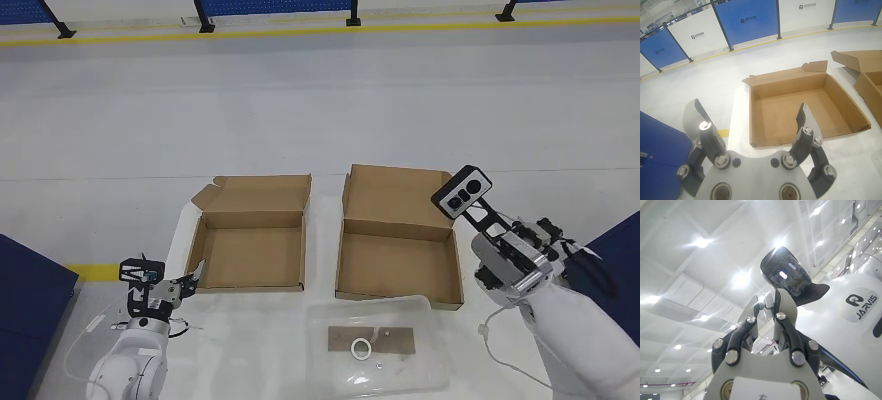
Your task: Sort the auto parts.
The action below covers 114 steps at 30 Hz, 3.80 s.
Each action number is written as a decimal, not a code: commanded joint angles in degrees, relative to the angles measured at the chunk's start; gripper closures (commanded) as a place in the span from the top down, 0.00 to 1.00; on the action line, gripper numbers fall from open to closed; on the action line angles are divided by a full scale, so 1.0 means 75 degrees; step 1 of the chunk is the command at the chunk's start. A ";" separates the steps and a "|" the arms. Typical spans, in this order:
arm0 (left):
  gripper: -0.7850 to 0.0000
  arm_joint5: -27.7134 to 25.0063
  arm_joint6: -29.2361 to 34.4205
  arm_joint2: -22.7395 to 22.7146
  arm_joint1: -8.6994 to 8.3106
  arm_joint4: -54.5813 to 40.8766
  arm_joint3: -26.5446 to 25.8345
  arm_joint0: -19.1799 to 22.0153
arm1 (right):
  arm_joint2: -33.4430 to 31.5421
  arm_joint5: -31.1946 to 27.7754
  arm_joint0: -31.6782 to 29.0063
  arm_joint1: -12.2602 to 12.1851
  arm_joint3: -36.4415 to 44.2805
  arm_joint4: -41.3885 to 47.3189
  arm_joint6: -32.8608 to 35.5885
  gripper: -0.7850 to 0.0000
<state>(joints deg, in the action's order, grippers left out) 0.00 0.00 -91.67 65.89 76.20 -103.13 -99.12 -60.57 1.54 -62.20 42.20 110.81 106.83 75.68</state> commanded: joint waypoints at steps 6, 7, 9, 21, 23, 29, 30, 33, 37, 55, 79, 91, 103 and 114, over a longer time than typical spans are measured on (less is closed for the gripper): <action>1.00 0.0000 0.0000 0.0000 0.0000 0.0000 0.0000 0.0000 | 0.0026 0.0256 -0.0206 0.0107 0.0250 0.0506 -0.0316 0.00; 1.00 0.0000 0.0000 0.0000 0.0000 0.0000 0.0000 0.0000 | 0.0036 0.0309 -0.0256 0.0144 0.0288 0.0736 -0.0328 0.00; 1.00 0.0000 0.0000 0.0000 0.0000 0.0000 0.0000 0.0000 | 0.0039 0.0412 -0.0309 0.0216 0.0340 0.1083 -0.0319 0.00; 1.00 0.0000 0.0000 0.0000 0.0000 0.0000 0.0000 0.0000 | -0.0433 0.0379 -0.0379 0.0437 0.0203 -0.0366 -0.0777 0.00; 1.00 0.0000 0.0000 0.0000 0.0000 0.0000 0.0000 0.0000 | -0.0528 0.0350 -0.0427 0.0453 0.0184 -0.0749 -0.0864 0.00; 1.00 0.0000 0.0000 0.0000 0.0000 0.0000 0.0000 0.0000 | -0.0778 0.0350 -0.0600 0.0522 0.0173 -0.1256 -0.0968 0.00; 1.00 0.0000 0.0000 0.0000 0.0000 0.0000 0.0000 0.0000 | -0.0809 0.0356 -0.0632 0.0539 0.0176 -0.1241 -0.0962 0.00; 1.00 0.0000 0.0000 0.0000 0.0000 0.0000 0.0000 0.0000 | -0.0859 0.0425 -0.0738 0.0609 0.0234 -0.0835 -0.0881 0.00; 1.00 0.0000 0.0000 0.0000 0.0000 0.0000 0.0000 0.0000 | -0.0883 0.0586 -0.0832 0.0716 0.0326 -0.0195 -0.0811 0.00; 1.00 0.0000 0.0000 0.0000 0.0000 0.0000 0.0000 0.0000 | -0.1345 0.0767 -0.0974 0.1040 0.0398 -0.0844 -0.1048 0.00; 1.00 0.0000 0.0000 0.0000 0.0000 0.0000 0.0000 0.0000 | -0.1564 0.0950 -0.1134 0.1246 0.0432 -0.0698 -0.1149 0.00; 1.00 0.0000 0.0000 0.0000 0.0000 0.0000 0.0000 0.0000 | -0.1668 0.1014 -0.1306 0.1377 0.0676 -0.0354 -0.1428 0.00; 1.00 0.0000 0.0000 0.0000 0.0000 0.0000 0.0000 0.0000 | -0.2273 0.0849 -0.1362 0.1363 0.0653 -0.1844 -0.1773 0.00; 1.00 0.0000 0.0000 0.0000 0.0000 0.0000 0.0000 0.0000 | -0.3614 0.1120 -0.1679 0.1235 0.0278 -0.4223 -0.1388 0.00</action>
<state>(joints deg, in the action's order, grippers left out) 0.00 0.00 -91.67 65.89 76.20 -103.13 -99.12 -86.75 9.73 -74.51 51.57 113.24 76.66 64.99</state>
